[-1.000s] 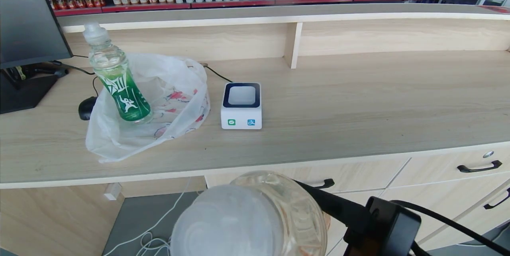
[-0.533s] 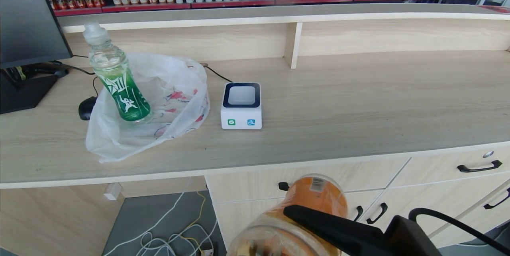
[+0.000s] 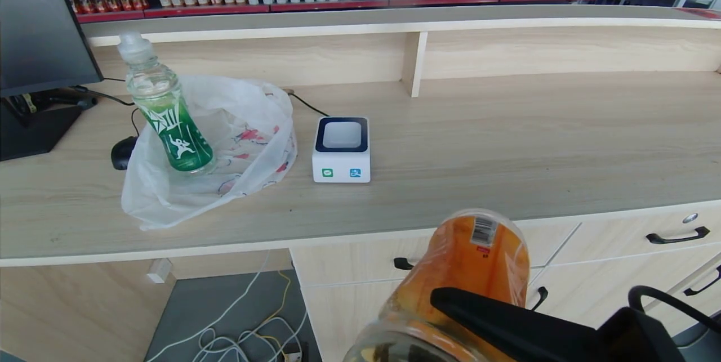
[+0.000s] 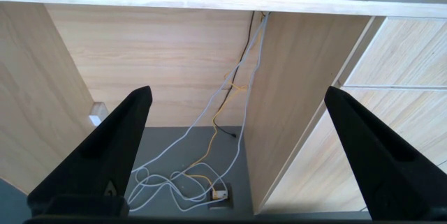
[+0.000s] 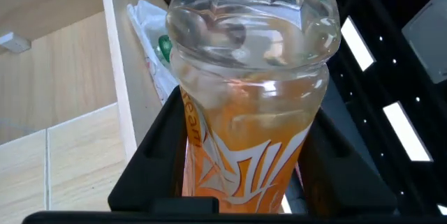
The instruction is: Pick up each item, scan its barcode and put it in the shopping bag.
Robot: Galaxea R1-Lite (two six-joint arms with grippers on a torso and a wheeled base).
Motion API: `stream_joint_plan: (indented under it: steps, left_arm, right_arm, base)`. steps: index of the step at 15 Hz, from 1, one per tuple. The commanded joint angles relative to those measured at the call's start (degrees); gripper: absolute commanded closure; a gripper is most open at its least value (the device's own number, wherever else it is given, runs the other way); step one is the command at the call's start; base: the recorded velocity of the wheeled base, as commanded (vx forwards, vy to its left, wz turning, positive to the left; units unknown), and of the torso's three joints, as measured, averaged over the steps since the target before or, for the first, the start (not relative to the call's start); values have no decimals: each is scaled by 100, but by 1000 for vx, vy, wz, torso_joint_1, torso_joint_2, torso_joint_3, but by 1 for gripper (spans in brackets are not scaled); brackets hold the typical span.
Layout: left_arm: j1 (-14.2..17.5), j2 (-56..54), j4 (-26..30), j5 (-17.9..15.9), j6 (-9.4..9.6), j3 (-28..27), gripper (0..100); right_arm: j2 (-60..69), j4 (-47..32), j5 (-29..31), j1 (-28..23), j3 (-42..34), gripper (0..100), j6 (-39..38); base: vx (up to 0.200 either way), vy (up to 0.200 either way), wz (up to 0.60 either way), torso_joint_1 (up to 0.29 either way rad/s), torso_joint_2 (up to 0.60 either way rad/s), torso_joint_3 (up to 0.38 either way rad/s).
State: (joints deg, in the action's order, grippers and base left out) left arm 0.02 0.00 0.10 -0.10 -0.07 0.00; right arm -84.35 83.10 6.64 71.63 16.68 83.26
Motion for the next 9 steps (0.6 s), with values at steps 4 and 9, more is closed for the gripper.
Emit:
stream_joint_plan:
  steps: [4,9]
  left_arm:
    - [6,0,-1,1,-1,0,0]
    - [-2,0,-1,1,-1,0,0]
  right_arm:
    - [-73,4,4,114,90,100,955]
    - [41,4,4,114,-103,100,1676]
  base:
    - [0,0,0,0,0,0]
    - [0,0,0,0,0,0]
